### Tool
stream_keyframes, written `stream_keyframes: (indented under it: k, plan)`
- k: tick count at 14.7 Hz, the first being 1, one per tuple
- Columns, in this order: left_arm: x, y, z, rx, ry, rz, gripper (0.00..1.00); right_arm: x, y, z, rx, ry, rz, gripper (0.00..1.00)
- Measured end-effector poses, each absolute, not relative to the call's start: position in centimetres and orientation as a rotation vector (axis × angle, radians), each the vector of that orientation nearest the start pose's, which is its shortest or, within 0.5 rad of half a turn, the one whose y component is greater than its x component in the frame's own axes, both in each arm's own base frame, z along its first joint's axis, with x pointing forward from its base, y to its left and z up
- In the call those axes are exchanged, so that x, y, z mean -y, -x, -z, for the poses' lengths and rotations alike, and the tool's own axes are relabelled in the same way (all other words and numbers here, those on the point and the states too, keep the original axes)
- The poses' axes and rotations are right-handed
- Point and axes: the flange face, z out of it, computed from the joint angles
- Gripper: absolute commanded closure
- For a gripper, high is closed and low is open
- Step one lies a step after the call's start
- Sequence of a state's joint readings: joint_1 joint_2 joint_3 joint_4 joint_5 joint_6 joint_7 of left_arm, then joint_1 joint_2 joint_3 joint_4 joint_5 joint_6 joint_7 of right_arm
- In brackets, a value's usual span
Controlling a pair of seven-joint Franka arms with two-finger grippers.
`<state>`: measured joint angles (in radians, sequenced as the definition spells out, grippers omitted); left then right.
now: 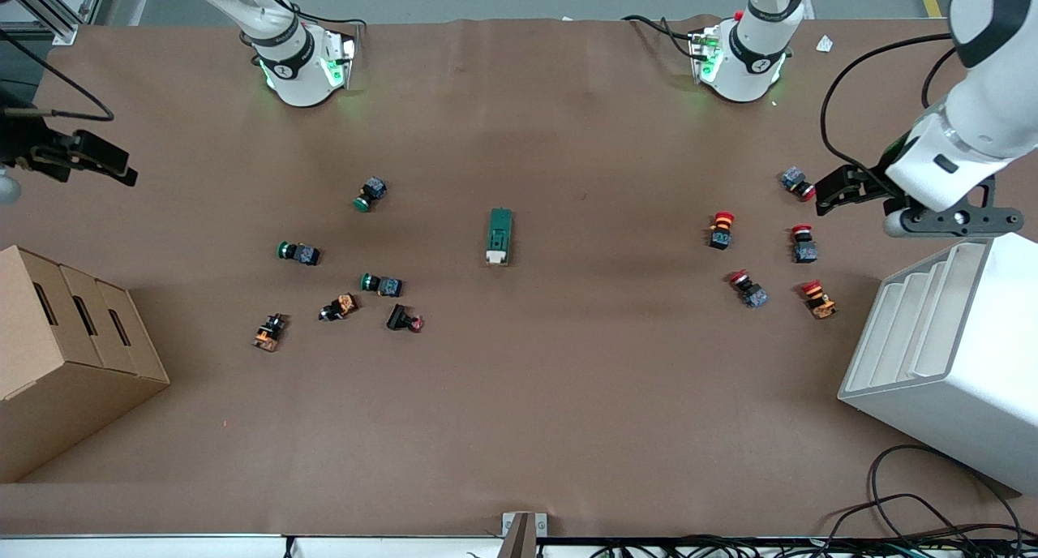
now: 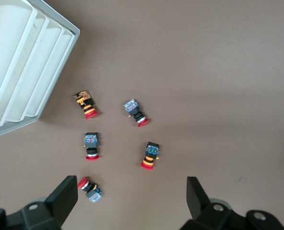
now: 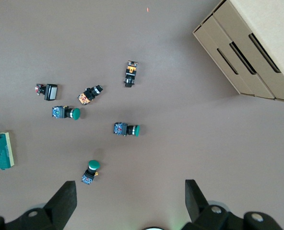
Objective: Close load switch with both arms
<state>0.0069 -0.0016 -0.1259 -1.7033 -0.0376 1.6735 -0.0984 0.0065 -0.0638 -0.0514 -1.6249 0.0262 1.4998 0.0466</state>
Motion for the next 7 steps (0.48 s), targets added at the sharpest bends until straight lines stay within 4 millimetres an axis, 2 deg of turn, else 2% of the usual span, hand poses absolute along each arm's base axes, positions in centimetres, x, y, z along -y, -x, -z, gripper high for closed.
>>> stream_keyframes:
  k: [7]
  plan:
    - [6.0,-53.1,-61.8,-0.028,3.184,0.068,0.0,2.2,-52.2,-62.9,-0.139,3.111,-0.089,0.0]
